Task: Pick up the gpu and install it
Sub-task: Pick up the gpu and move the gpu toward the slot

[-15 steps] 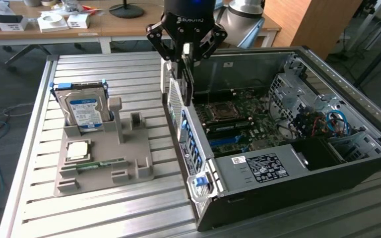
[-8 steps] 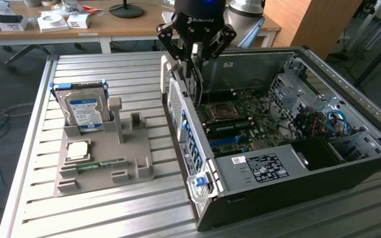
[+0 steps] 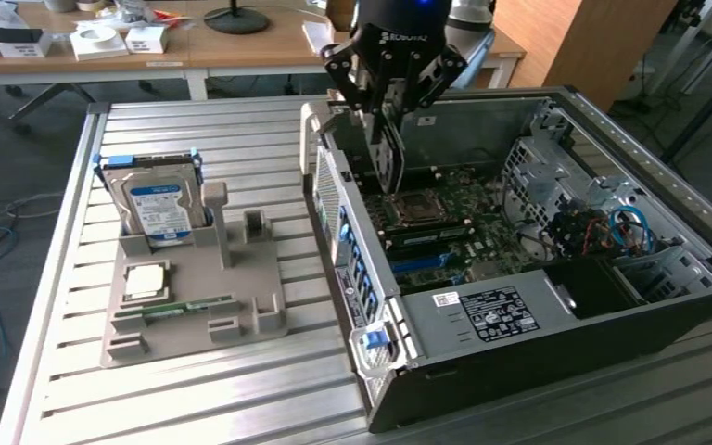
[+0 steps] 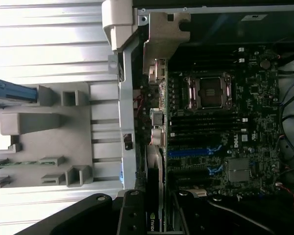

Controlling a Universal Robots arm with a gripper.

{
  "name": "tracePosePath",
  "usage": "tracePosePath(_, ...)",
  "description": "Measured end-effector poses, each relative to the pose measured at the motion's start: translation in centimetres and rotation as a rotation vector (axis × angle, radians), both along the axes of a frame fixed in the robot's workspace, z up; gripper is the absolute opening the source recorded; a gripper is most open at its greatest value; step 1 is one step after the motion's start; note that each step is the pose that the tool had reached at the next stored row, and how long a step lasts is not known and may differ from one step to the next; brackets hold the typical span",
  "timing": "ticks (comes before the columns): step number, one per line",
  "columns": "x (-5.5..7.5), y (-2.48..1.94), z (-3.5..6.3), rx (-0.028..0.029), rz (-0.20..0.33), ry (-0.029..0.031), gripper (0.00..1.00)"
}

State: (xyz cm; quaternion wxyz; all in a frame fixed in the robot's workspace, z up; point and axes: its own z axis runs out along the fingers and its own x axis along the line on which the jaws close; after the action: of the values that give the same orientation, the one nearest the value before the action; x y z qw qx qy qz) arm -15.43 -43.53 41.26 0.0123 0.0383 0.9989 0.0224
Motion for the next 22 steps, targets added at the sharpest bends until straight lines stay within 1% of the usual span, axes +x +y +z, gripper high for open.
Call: tracePosePath(22,6.9,0.00,0.00,0.0006,0.000,0.0000,0.27)
